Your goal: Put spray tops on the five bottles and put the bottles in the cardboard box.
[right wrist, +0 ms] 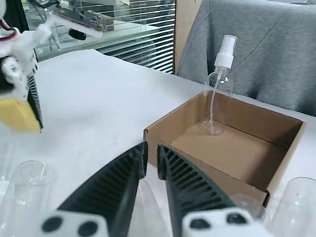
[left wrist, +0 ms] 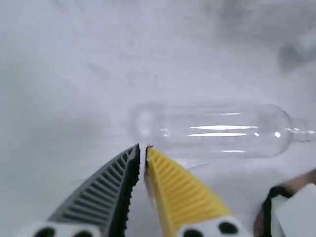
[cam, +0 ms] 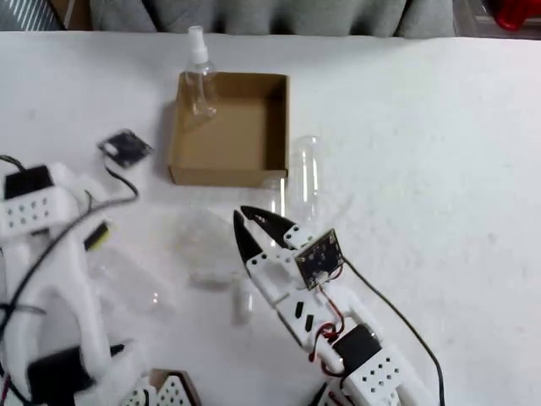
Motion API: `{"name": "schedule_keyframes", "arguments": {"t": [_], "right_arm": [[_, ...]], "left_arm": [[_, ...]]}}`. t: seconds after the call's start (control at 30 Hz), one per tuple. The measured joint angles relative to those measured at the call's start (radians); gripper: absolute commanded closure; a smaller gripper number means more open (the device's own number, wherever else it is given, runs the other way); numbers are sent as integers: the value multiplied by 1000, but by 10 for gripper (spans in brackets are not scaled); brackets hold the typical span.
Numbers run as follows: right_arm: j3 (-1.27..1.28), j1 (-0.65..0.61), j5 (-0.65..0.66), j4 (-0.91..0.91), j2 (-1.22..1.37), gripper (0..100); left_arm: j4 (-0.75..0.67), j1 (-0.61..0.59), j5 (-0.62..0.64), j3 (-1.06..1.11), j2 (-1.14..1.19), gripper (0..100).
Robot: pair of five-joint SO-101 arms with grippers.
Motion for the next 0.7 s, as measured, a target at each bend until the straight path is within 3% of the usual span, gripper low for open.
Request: {"name": "schedule_keyframes", "arguments": {"t": [0.23, 0.47, 0.7], "right_arm": [[0, 0, 0, 0, 0, 982], [0, -2, 2, 0, -2, 982], [0, 5, 3, 2, 0, 982]], "left_arm": [[71, 230, -98, 229, -258, 980], [72, 520, -107, 399, -298, 980], [69, 569, -103, 410, -232, 980]]}}
